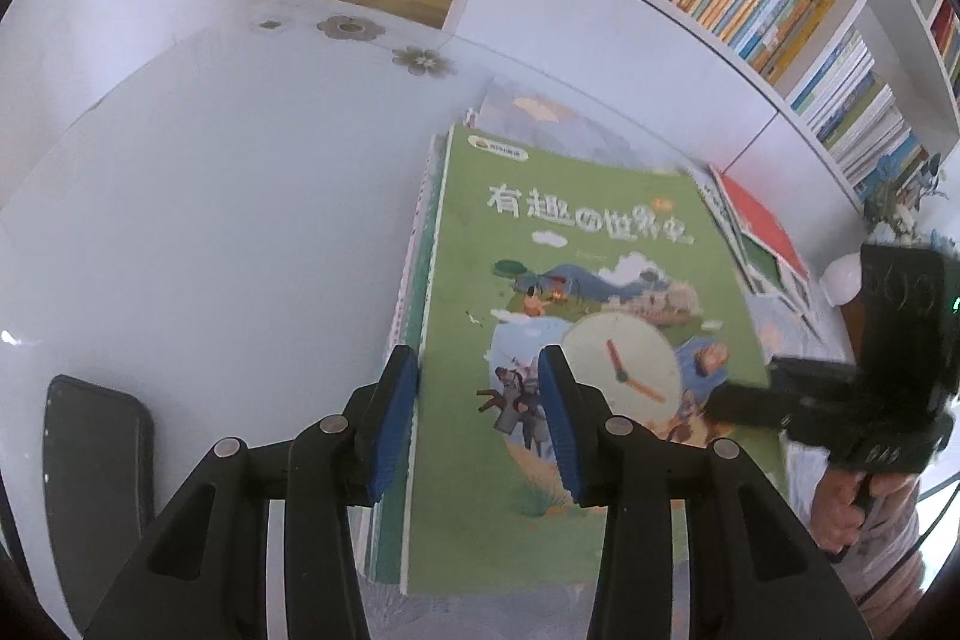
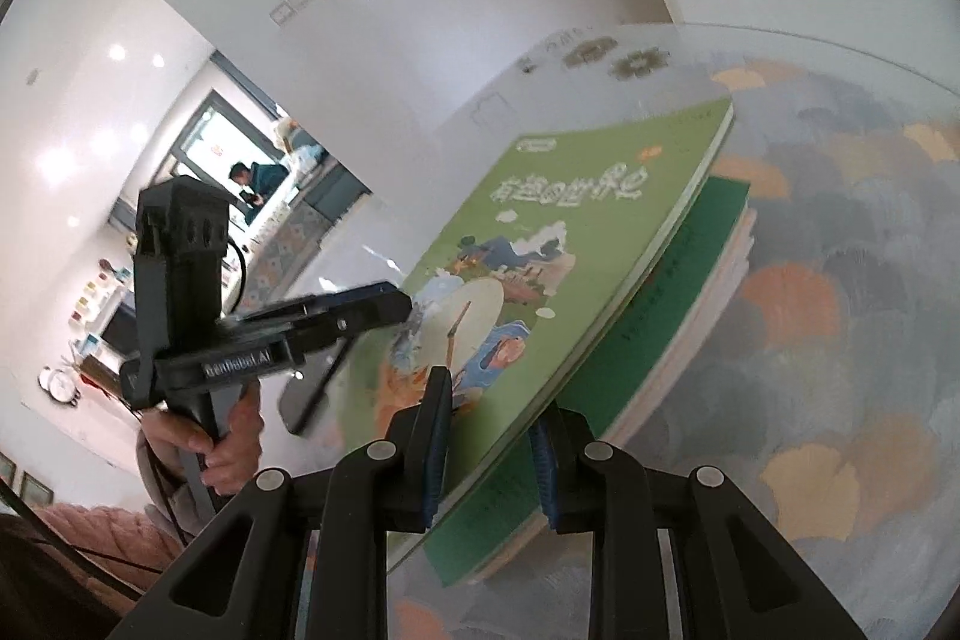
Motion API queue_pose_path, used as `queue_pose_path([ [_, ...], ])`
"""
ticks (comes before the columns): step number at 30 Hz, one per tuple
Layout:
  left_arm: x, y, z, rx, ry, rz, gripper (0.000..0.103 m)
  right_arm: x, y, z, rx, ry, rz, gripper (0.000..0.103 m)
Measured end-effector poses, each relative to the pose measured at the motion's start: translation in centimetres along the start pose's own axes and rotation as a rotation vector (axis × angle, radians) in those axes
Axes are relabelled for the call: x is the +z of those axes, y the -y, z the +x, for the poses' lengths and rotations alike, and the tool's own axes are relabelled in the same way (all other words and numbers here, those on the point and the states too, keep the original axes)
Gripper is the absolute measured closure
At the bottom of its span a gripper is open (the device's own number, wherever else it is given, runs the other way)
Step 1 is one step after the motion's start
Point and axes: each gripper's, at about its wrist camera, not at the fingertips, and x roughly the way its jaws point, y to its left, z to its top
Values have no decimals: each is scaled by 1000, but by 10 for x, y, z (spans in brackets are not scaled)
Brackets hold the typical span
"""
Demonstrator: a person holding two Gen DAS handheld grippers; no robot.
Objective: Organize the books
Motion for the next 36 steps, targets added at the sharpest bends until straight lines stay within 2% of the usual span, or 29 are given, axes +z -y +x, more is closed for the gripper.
queue_pose_path([
  [6, 0, 1, 0, -2, 9, 12, 63, -3, 7, 6, -2, -15, 56, 75],
  [11, 3, 1, -2, 3, 16, 8, 63, -5, 0, 6, -22, -11, 37, 71],
  [16, 4, 13, -16, -49, 51, 42, 61, -7, -5, 9, -29, -14, 29, 69],
  [21, -1, 30, -5, -50, -4, 106, 61, -8, -9, 11, -35, -12, 18, 62],
  [23, -4, 29, 5, -43, -28, 92, 61, -8, -10, 11, -17, -11, 16, 51],
  [28, -6, 25, 6, -64, -13, 81, 61, -12, -6, 1, -30, -32, 62, 47],
  [29, -6, 25, 6, -63, -13, 81, 61, -14, -3, -2, -40, -32, 72, 43],
  [32, -7, 31, 7, -27, -18, 99, 61, -29, 12, -21, -88, -7, 100, 40],
  [36, -4, 47, 11, 71, -42, 99, 60, -48, 44, -57, -121, 40, 187, 40],
])
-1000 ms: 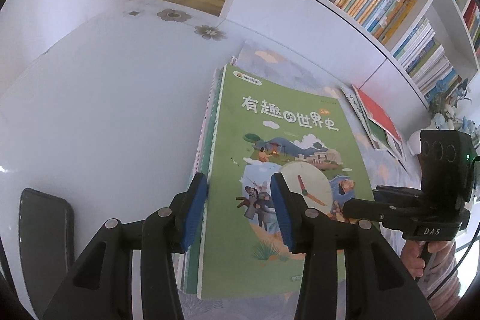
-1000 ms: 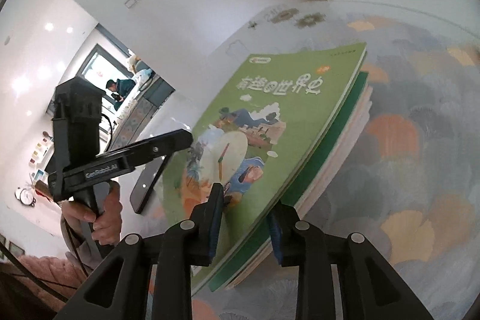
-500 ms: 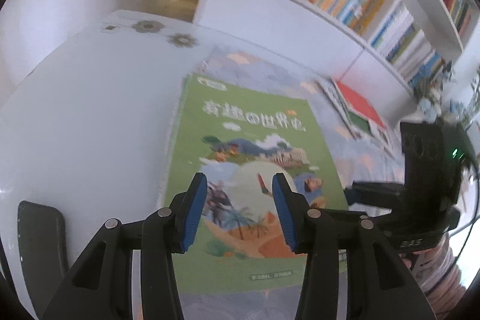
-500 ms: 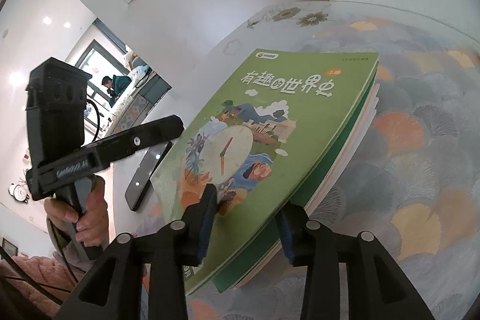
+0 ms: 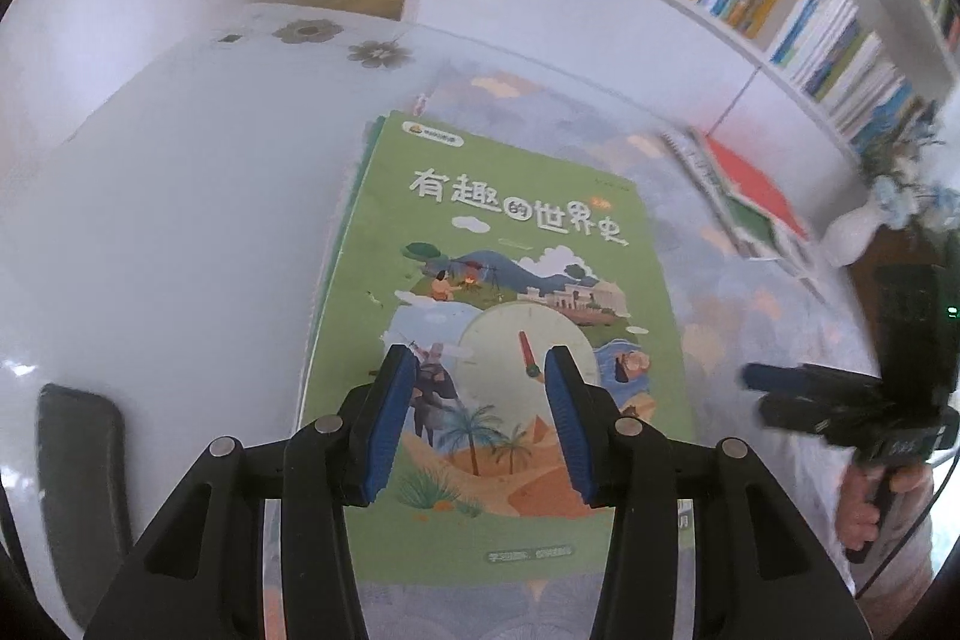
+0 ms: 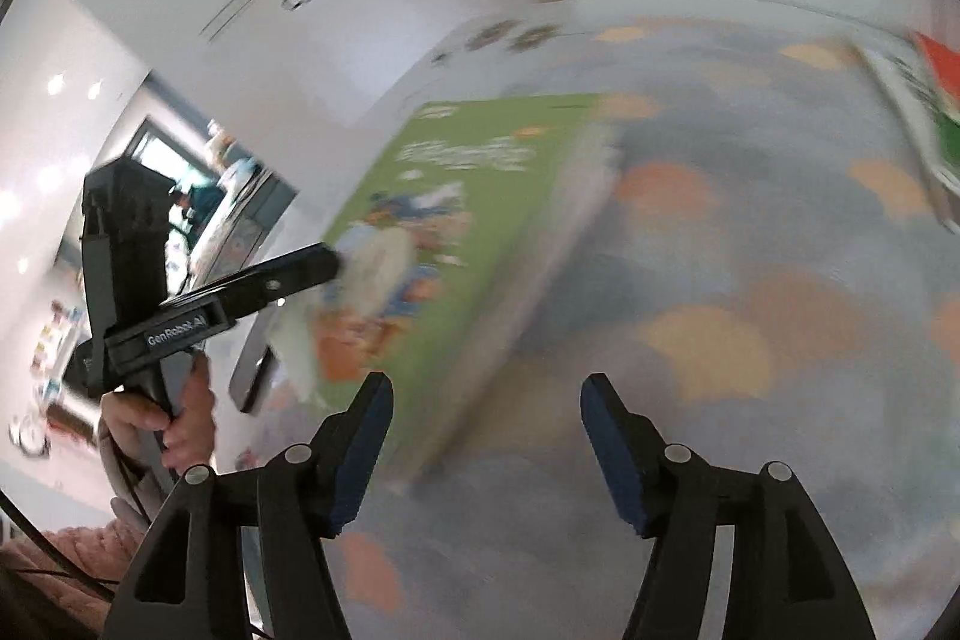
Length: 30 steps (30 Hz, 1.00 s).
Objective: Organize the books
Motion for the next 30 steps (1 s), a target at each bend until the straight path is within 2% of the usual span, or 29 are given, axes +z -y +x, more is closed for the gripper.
queue_pose_path([
  [3, 5, 24, 0, -17, 13, 23, 60, -6, 36, -29, -16, 53, 89, 40],
  [8, 27, 92, 18, -64, 16, 66, 55, -7, 95, -84, -62, 156, 188, 40],
  [13, 54, 161, 67, -137, 3, -26, 54, 3, 168, -143, -120, 280, 293, 40],
  [16, 63, 198, 100, -132, -7, -85, 54, 12, 205, -165, -158, 326, 346, 40],
  [20, 75, 242, 139, -152, -72, -76, 54, 26, 232, -179, -196, 351, 339, 40],
  [23, 92, 265, 164, -125, -29, -89, 53, 38, 252, -187, -236, 390, 362, 40],
  [24, 97, 270, 170, -121, -17, -102, 50, 41, 259, -190, -258, 407, 375, 40],
  [25, 103, 277, 179, -122, -1, -125, 42, 45, 267, -193, -277, 421, 390, 39],
  [27, 113, 287, 191, -138, 43, -144, 36, 54, 289, -198, -310, 452, 428, 39],
  [30, 130, 314, 211, -89, 91, -82, 34, 70, 313, -206, -354, 485, 448, 39],
])
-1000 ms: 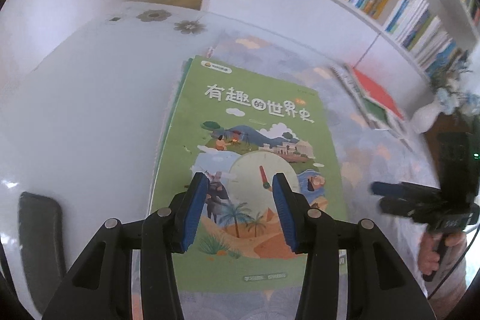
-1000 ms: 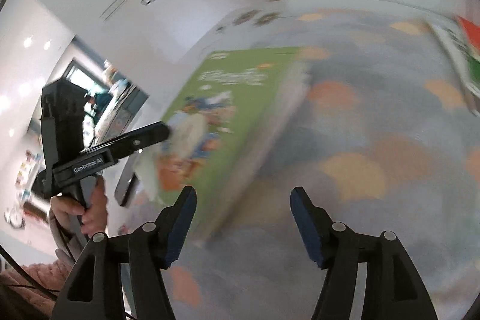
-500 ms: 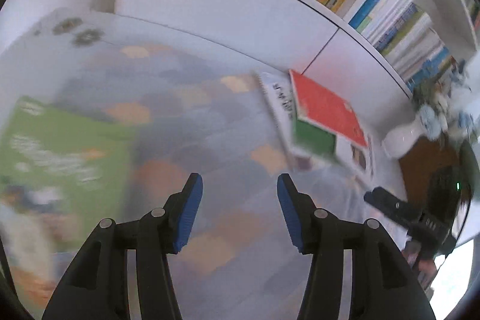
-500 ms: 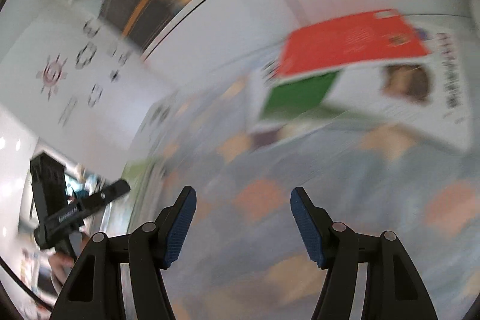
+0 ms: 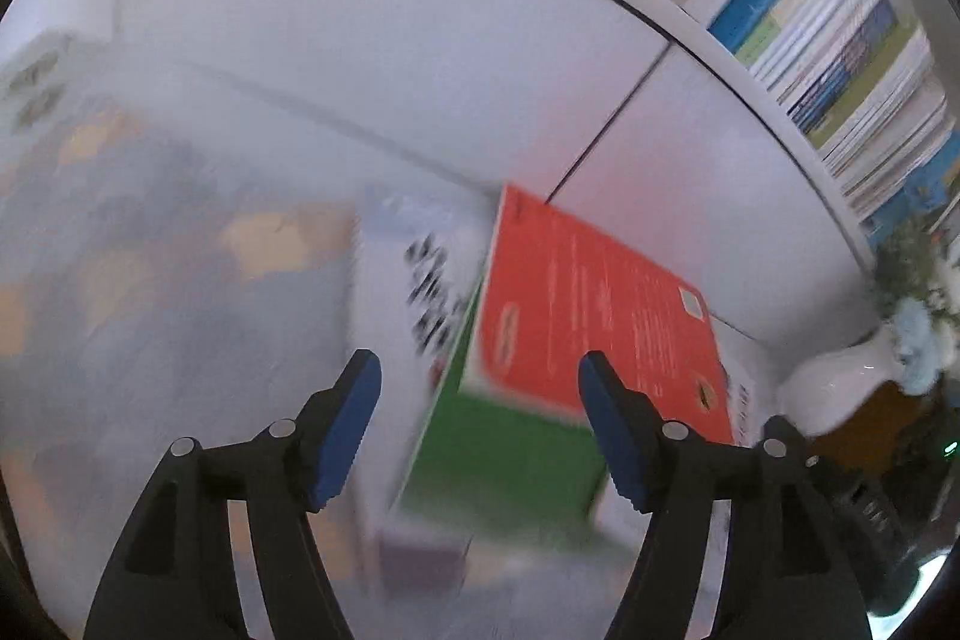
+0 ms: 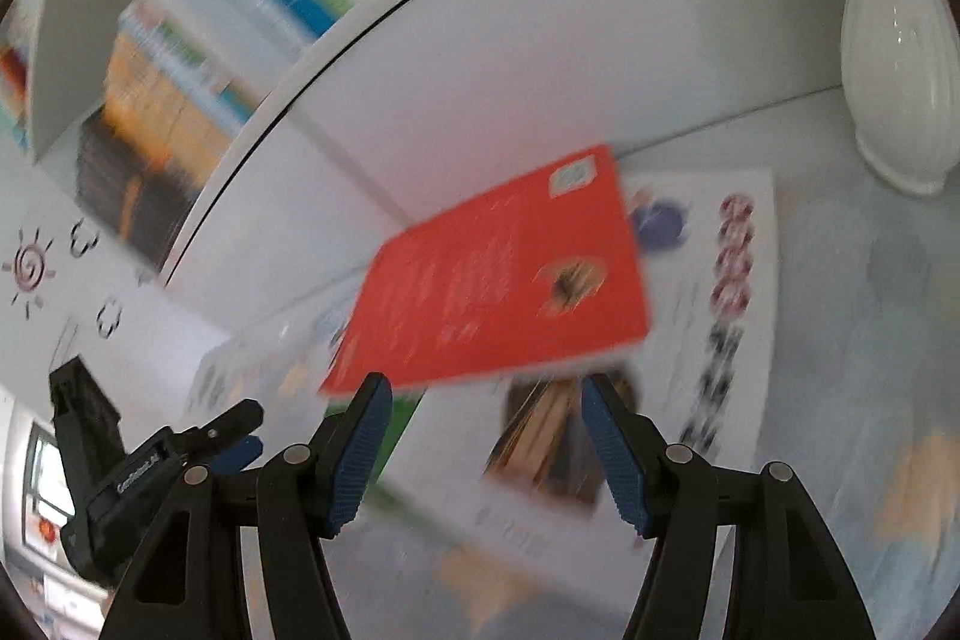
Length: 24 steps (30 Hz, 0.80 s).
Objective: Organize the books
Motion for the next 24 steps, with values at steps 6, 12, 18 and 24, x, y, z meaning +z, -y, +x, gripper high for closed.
queue_pose_path([
  [6, 3, 12, 43, 86, 4, 105, 25, 19, 22, 24, -105, 60, -14, 39],
  [12, -18, 17, 44, 21, 2, 197, 13, 4, 12, 34, -60, 22, -121, 29],
  [18, -23, 36, 49, 8, -42, 299, 5, 2, 3, 35, -32, -4, -171, 25],
  [24, -24, 35, 47, -3, -42, 297, 4, 4, 9, 32, -8, -3, -153, 24],
])
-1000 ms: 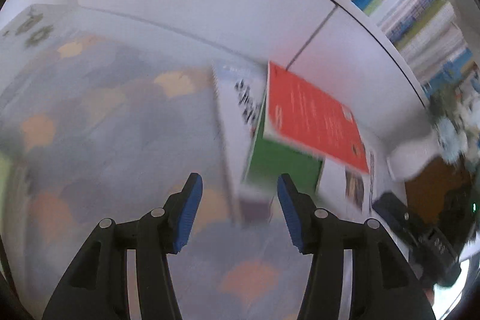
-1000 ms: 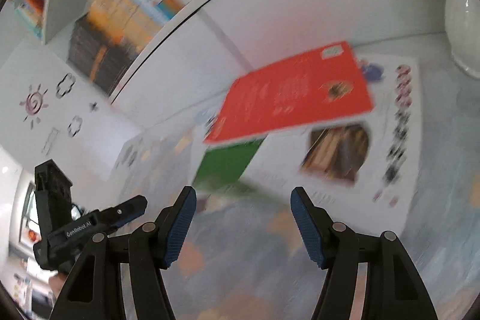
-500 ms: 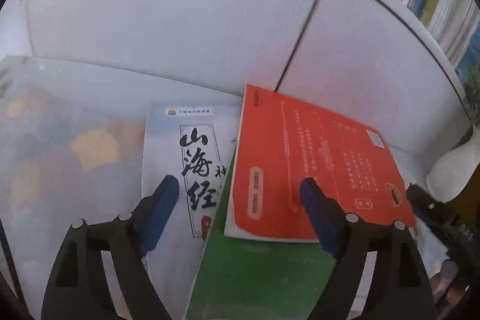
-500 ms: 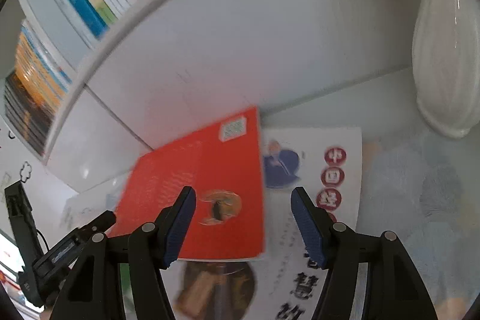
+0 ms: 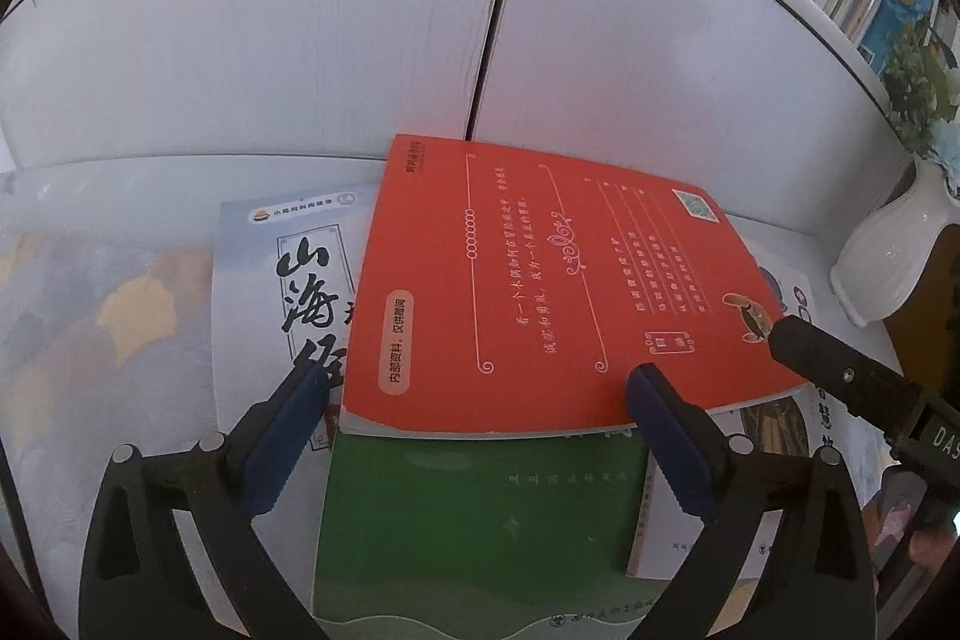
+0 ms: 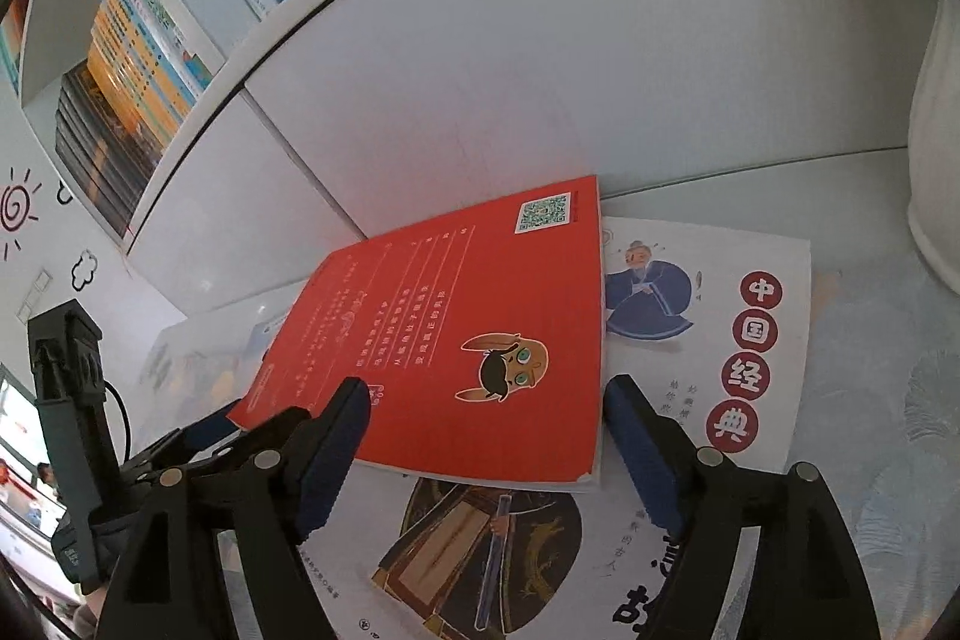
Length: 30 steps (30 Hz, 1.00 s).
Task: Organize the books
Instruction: 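Position both open grippers at the edge of the red book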
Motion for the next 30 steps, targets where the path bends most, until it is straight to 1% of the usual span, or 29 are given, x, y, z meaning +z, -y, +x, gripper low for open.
queue_pose_path([
  [4, -1, 1, -3, 2, -4, 10, 3, -1, -2, -2, -3, -1, -3, 24],
  [5, 4, 1, 7, 3, -8, 13, 2, 0, -3, 1, -1, -2, -2, 23],
  [8, 6, 4, 10, 18, -13, 23, 1, 1, -6, 5, 6, -8, -6, 20],
  [21, 7, 7, 14, 12, -12, 26, 1, 1, -10, 7, -10, -16, -24, 20],
  [23, 6, 7, 14, 3, -12, 29, 1, 1, -10, 7, -8, -15, -22, 20],
  [24, 6, 9, 13, -23, -13, 41, 1, 0, -10, 6, -6, -14, -21, 20],
  [25, 5, 9, 12, -23, -12, 48, 1, 0, -9, 6, -2, -11, -19, 20],
  [27, 4, 7, 10, -41, -4, 36, 1, -1, -8, 6, 5, -7, -15, 20],
  [28, 4, 5, 9, -53, 0, 26, 1, -1, -8, 5, 5, -2, -10, 21],
  [30, 4, 3, 9, -60, 2, 19, 1, -2, -6, 4, -5, 9, 6, 28],
])
